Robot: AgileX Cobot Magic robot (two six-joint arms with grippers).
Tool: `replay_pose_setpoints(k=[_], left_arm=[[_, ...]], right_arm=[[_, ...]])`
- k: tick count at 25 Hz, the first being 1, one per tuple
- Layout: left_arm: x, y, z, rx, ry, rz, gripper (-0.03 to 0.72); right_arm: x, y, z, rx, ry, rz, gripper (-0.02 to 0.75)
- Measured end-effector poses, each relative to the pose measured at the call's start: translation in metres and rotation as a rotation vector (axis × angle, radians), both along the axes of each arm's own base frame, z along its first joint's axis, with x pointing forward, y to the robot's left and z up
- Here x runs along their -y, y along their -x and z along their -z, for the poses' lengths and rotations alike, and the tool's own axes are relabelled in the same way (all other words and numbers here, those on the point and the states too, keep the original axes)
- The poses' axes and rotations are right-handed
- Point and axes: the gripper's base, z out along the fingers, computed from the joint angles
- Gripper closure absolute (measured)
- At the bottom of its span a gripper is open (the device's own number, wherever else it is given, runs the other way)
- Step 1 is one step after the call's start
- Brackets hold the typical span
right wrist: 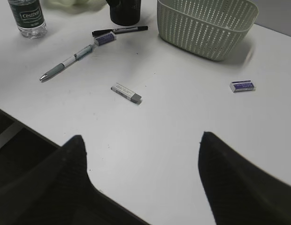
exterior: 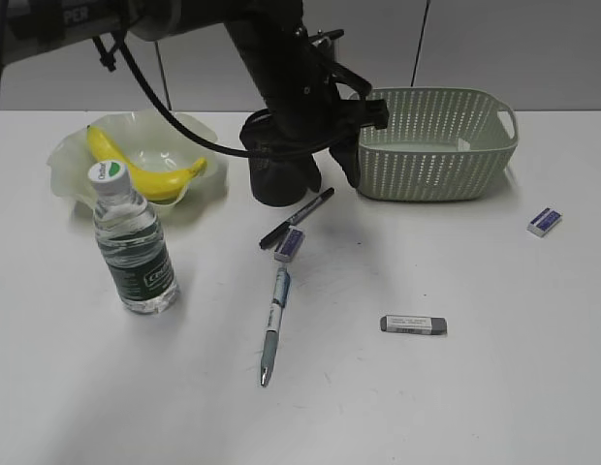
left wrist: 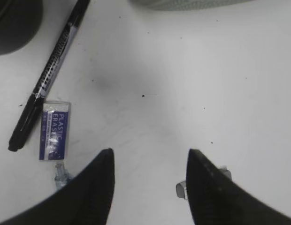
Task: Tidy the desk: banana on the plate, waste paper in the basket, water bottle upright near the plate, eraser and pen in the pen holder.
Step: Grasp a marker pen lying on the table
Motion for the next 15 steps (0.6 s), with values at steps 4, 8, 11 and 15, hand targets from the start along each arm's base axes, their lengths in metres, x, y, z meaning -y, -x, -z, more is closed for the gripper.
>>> replay_pose_setpoints(k=[4,8,11,15], left_arm=[[0.0005,-0.0001,-0.0001,0.001,0.006,-0.003,0.316],[0.0005,0.0,-0.0001,-0.001,0.007,-0.003,0.328],[0.0005,0.0,-0.0001,-0.001,0.007,-0.003,0.347],[0.0006,0.0,-0.0001,-0.001,0.007,-0.003,0.384]], right_arm=[[0.0,0.0,0.0,0.0,0.0,0.0,0.155],[0.0,0.0,0.0,0.0,0.0,0.0,0.155],[0.0,0.0,0.0,0.0,0.0,0.0,0.155],[0.0,0.0,0.0,0.0,0.0,0.0,0.155]])
